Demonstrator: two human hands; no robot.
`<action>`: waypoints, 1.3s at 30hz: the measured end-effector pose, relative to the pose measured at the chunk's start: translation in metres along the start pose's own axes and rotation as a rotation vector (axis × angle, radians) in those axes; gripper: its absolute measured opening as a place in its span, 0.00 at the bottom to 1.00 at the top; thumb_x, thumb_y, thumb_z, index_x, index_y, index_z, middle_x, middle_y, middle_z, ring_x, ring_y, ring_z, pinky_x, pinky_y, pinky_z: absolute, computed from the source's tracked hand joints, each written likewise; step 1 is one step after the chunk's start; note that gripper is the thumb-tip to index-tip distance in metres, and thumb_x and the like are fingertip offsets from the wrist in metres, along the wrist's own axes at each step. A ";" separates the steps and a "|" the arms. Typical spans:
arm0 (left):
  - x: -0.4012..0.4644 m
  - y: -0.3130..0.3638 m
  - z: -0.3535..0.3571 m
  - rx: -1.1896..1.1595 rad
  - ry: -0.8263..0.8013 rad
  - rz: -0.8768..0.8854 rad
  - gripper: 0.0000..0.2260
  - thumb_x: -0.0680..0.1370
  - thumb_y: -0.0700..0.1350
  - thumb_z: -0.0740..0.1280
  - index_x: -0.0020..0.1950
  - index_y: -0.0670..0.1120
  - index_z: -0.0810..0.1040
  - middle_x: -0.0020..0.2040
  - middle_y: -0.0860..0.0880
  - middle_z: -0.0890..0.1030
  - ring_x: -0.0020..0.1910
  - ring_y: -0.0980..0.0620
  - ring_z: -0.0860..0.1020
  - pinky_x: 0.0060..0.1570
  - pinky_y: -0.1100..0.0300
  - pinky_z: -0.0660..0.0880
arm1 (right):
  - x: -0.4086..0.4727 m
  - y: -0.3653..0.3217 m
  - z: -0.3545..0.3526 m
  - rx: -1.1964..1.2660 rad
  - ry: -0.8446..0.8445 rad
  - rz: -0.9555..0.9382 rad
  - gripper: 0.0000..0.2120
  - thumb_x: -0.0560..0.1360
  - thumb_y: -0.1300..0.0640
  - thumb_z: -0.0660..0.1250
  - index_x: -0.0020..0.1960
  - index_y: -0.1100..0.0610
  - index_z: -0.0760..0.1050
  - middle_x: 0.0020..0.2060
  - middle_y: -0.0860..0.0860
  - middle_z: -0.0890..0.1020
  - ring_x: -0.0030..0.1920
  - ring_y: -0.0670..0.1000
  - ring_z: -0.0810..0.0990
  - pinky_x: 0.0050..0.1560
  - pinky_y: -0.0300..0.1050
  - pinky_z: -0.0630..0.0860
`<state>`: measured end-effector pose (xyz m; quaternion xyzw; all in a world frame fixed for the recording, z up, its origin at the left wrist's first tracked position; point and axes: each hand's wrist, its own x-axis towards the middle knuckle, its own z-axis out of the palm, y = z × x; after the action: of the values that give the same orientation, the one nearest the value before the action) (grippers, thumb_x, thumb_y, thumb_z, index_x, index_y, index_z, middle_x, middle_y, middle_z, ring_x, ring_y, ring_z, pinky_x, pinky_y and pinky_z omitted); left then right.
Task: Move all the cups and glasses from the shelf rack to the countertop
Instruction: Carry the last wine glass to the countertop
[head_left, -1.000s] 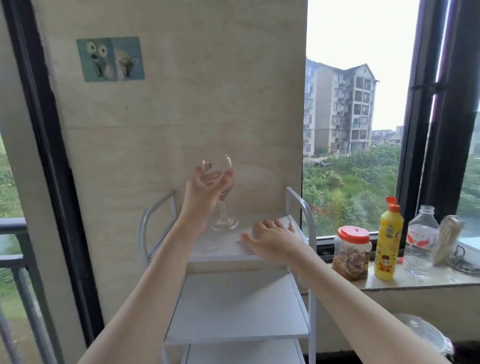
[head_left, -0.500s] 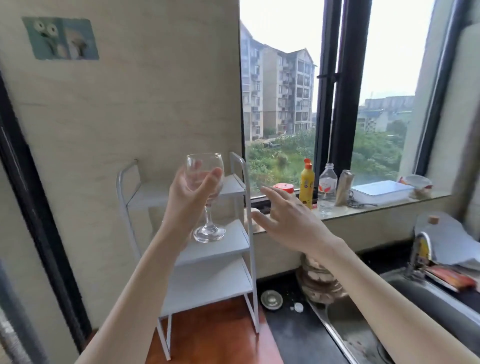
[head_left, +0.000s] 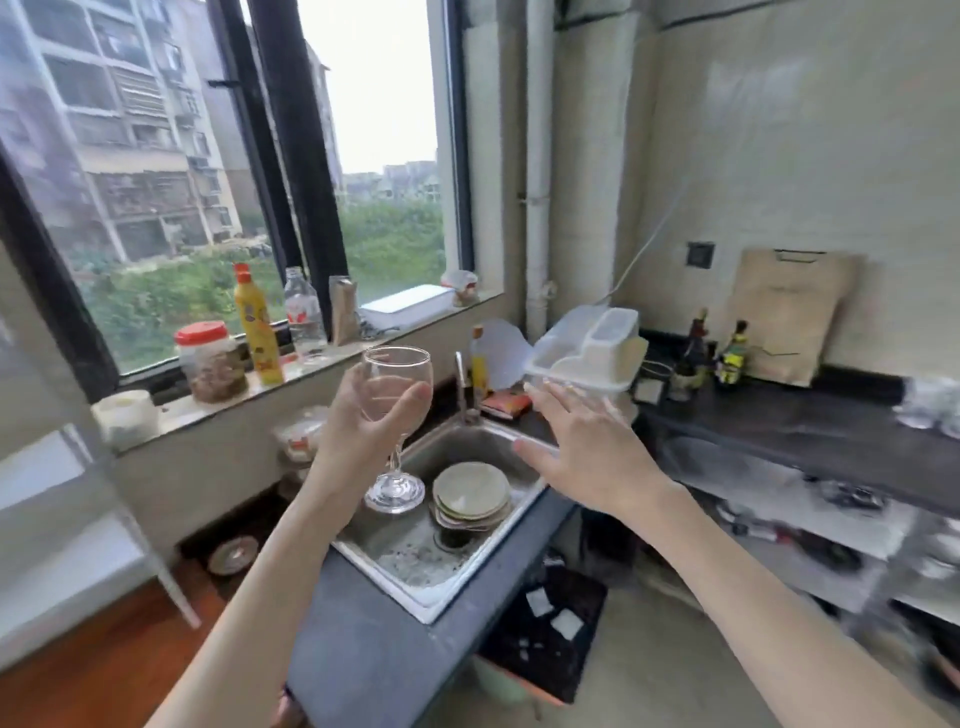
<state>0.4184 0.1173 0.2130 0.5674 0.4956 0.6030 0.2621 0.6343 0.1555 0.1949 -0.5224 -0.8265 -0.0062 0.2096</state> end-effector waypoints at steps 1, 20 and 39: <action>-0.002 -0.001 0.034 -0.025 -0.034 -0.007 0.25 0.69 0.53 0.69 0.63 0.49 0.67 0.48 0.56 0.81 0.43 0.62 0.81 0.41 0.70 0.74 | -0.015 0.028 -0.008 -0.017 -0.010 0.041 0.32 0.76 0.38 0.55 0.75 0.48 0.51 0.75 0.50 0.57 0.75 0.51 0.53 0.73 0.58 0.51; -0.030 0.016 0.571 -0.300 -0.599 -0.109 0.22 0.73 0.50 0.69 0.65 0.47 0.68 0.54 0.52 0.80 0.52 0.56 0.78 0.44 0.67 0.72 | -0.227 0.470 -0.135 -0.223 -0.083 0.713 0.30 0.77 0.40 0.54 0.75 0.48 0.50 0.76 0.50 0.55 0.75 0.52 0.51 0.73 0.59 0.50; 0.087 -0.005 0.982 -0.266 -0.898 -0.122 0.18 0.72 0.47 0.71 0.59 0.53 0.68 0.52 0.51 0.80 0.43 0.64 0.80 0.37 0.69 0.74 | -0.179 0.857 -0.173 -0.244 -0.144 0.926 0.30 0.77 0.41 0.54 0.75 0.51 0.51 0.76 0.53 0.56 0.75 0.55 0.52 0.73 0.60 0.52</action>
<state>1.3253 0.4906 0.1131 0.7035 0.2840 0.3399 0.5558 1.5009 0.3509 0.1101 -0.8553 -0.5127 0.0272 0.0699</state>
